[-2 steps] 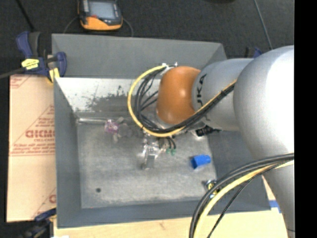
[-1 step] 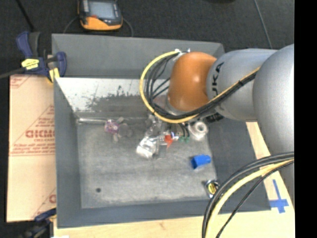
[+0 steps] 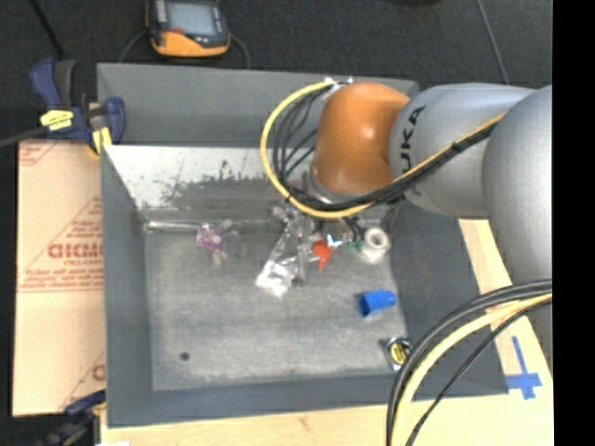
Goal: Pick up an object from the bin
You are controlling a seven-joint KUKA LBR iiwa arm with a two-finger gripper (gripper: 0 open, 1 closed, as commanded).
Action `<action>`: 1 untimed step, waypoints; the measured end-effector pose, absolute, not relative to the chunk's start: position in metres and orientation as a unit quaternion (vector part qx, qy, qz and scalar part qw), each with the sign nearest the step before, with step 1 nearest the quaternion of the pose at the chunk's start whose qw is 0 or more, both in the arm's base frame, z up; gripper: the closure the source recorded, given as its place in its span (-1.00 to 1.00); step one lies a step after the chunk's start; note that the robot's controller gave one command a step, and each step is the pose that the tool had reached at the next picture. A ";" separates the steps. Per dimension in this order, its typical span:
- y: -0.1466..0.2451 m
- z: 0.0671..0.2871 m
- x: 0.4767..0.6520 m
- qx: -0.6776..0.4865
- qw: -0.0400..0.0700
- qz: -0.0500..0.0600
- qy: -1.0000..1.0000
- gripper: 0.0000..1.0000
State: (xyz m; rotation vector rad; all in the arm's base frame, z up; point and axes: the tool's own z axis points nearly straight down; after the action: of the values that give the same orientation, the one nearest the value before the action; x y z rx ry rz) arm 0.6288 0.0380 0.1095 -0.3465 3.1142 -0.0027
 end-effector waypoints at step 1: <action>0.037 0.070 0.633 -0.253 0.001 -0.001 0.967 -1.00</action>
Offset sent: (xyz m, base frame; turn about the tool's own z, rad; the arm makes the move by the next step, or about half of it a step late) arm 0.0033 0.0004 -0.0395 -0.2925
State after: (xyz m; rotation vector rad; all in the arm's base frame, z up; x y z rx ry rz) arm 0.6328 0.0372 0.0700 -0.7949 3.0381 -0.0017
